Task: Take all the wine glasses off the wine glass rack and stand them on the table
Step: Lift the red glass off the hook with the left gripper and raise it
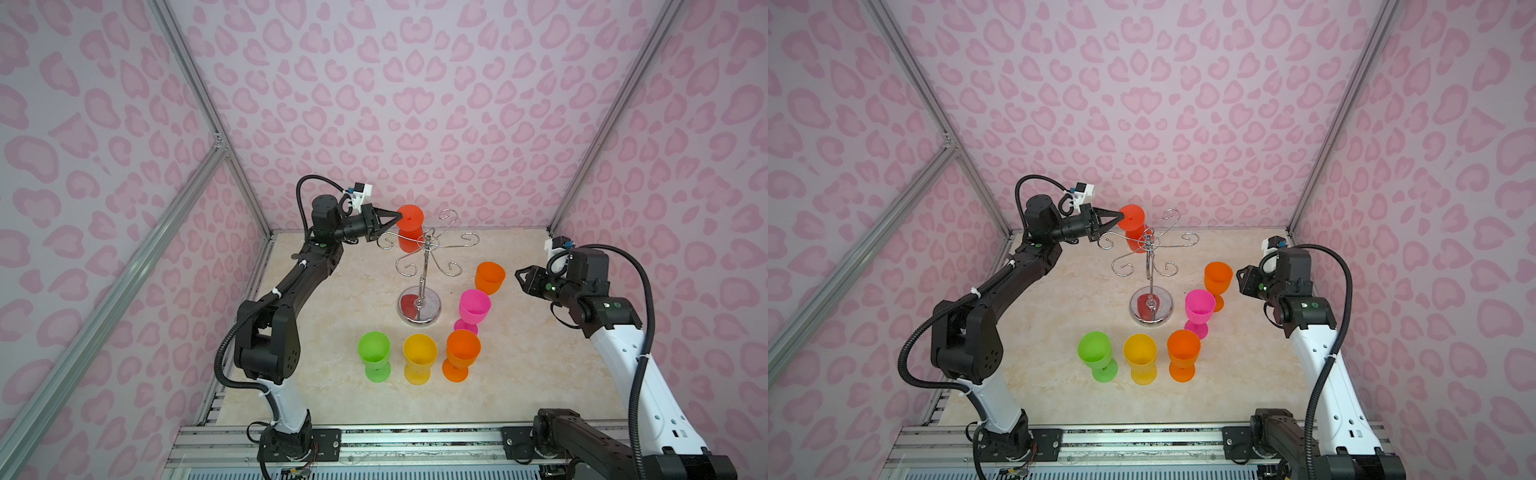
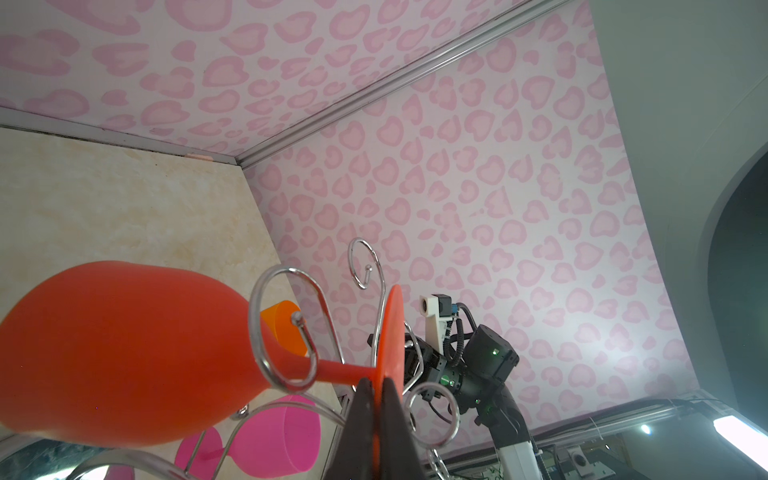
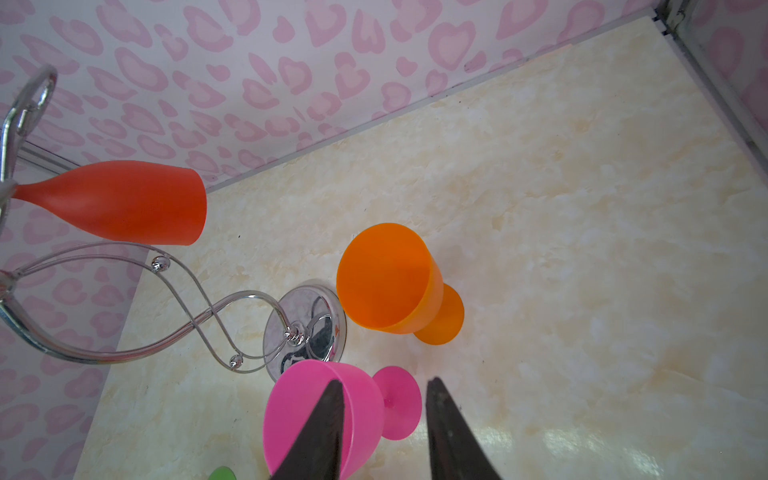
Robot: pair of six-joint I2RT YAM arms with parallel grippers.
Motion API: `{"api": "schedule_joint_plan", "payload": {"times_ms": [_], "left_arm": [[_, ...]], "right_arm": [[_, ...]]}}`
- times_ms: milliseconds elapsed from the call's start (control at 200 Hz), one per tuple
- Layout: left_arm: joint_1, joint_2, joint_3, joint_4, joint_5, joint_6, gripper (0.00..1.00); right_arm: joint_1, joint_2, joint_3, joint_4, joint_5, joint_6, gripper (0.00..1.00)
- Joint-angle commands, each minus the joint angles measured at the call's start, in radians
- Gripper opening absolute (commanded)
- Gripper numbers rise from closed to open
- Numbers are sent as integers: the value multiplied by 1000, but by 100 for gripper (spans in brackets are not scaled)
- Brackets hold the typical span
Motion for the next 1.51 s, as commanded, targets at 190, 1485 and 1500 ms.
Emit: {"api": "schedule_joint_plan", "payload": {"times_ms": [190, 1485, 1500], "left_arm": [[25, -55, -50, 31, 25, 32, 2], [-79, -751, -305, 473, -253, -320, 2], [-95, -739, -313, 506, -261, -341, 2]], "right_arm": [[-3, -2, -6, 22, -6, 0, 34], [89, -145, -253, 1250, -362, 617, 34], [97, -136, -257, 1280, -366, 634, 35]]}}
